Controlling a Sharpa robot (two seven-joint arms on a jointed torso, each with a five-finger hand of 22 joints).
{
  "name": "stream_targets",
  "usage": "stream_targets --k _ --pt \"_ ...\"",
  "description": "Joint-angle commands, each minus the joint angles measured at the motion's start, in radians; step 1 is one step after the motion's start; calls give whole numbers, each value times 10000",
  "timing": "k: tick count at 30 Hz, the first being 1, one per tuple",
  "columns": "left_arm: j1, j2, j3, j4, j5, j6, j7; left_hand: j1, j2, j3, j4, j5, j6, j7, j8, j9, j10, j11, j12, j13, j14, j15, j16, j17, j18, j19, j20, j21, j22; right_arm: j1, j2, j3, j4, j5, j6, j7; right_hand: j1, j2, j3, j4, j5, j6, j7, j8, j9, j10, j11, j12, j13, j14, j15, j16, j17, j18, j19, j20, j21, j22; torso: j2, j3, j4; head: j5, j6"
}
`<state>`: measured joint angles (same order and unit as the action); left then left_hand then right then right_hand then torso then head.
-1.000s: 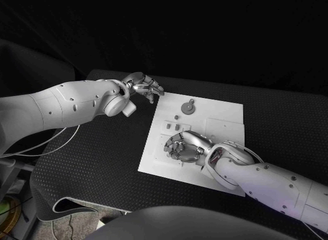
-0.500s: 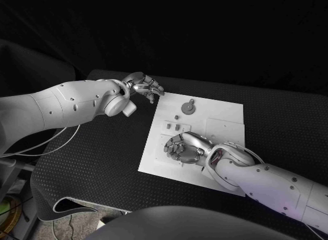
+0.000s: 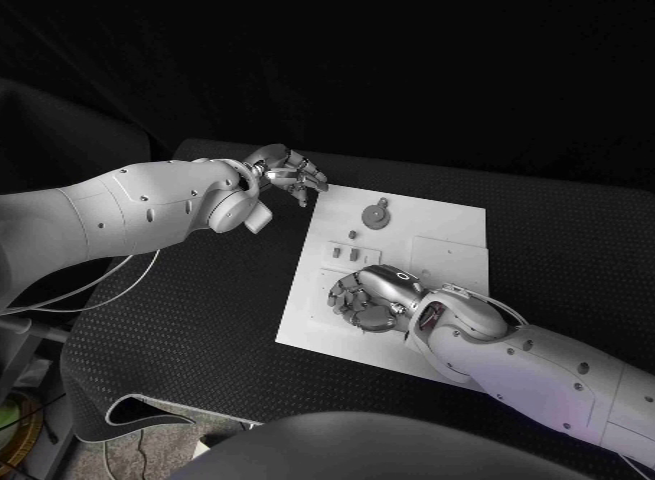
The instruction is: Assemble the parts on the task board
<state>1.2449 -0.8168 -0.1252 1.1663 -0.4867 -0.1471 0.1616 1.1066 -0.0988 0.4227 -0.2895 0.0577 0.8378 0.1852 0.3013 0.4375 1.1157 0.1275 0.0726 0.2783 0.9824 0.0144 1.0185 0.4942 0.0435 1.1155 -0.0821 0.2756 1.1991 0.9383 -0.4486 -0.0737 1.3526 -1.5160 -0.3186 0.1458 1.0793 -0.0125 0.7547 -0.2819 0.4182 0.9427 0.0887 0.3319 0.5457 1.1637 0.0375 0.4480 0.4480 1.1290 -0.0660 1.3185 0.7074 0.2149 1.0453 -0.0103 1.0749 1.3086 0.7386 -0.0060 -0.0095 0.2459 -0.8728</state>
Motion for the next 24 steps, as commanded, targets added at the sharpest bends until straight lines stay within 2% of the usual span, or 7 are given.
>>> stream_targets --k 1,7,24 --pt "12 13 4 12 49 70 69 -93 -10 7 22 -63 -27 39 3 -14 -61 -6 -8 -11 45 30 -42 17 375 55 6 -68 12 -13 20 -6 46 -1044 -445 -121 130 -4 31 -14 31 448 339 69 278 100 17 -511 13 46 -38 -8 11 469 33 -31 32 100 1 -3 -1 5 2" --pt "11 23 4 7 49 88 58 -101 -11 6 24 -63 -28 39 4 -15 -62 -6 -9 -11 45 31 -43 18 375 55 6 -70 13 -15 67 -13 44 -1100 -491 -115 151 -32 33 -13 31 466 333 69 283 138 11 -551 2 66 -45 -15 8 469 54 -42 34 98 0 -3 5 6 2" --pt "11 34 4 1 49 94 48 -121 -14 3 26 -63 -31 40 5 -17 -65 -5 -9 -13 44 32 -46 20 375 56 7 -75 18 -97 179 -64 -114 -766 -64 -219 148 -25 28 8 30 471 334 60 284 170 9 -607 -15 88 -47 -24 5 469 72 -48 35 95 0 -4 0 25 2"
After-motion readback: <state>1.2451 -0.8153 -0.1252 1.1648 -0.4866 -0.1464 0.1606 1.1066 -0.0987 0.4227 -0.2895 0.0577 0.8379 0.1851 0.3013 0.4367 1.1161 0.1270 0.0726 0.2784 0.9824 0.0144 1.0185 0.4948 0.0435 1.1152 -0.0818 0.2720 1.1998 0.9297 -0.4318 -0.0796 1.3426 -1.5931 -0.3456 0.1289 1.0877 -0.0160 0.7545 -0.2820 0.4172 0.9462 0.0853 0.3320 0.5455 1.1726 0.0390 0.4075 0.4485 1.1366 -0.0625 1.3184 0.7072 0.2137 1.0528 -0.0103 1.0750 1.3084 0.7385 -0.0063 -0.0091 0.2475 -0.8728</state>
